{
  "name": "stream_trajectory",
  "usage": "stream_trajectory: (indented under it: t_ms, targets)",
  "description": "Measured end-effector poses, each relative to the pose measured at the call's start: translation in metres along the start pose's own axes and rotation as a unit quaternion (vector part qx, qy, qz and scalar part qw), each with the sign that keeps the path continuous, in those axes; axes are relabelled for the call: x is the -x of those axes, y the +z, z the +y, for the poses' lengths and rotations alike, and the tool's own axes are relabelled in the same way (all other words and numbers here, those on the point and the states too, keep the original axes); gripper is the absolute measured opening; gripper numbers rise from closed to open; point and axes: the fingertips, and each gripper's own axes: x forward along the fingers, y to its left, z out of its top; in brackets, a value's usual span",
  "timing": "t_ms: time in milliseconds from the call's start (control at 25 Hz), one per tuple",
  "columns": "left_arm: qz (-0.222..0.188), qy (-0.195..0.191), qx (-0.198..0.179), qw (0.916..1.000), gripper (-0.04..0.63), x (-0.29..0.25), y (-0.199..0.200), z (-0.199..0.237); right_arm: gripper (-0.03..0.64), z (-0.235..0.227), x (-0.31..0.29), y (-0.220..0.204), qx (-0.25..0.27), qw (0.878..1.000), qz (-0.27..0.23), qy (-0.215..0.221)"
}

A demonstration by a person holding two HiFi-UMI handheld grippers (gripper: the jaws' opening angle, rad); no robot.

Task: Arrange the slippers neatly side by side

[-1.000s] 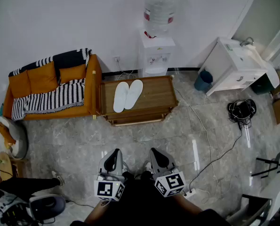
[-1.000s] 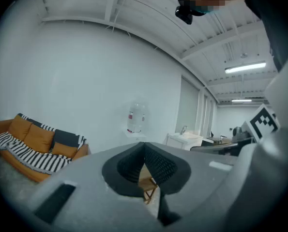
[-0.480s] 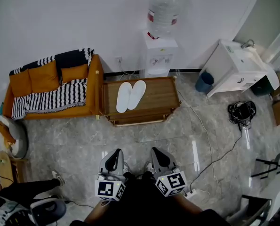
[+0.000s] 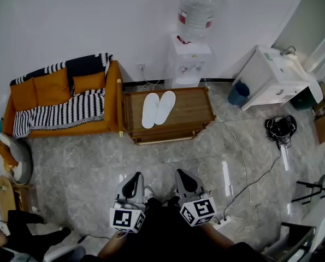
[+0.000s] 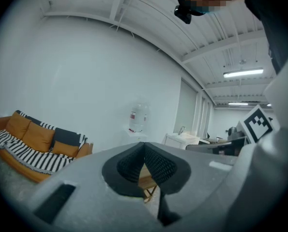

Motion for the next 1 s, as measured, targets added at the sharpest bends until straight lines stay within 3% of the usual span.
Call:
stream_trajectory:
  t_ms: [440,1000]
  targets:
    - [0.004,-0.028,0.010,0.9996,0.012,0.024,-0.010,0.035,0.012,0.045,-0.021,-0.013,0.011,1.000,0.001,-0.011]
    - [0.004,-0.025,0.012,0.9996,0.012,-0.004,-0.009,0.057,0.012,0.032,-0.061,-0.018,-0.003,1.000,0.008,-0.011]
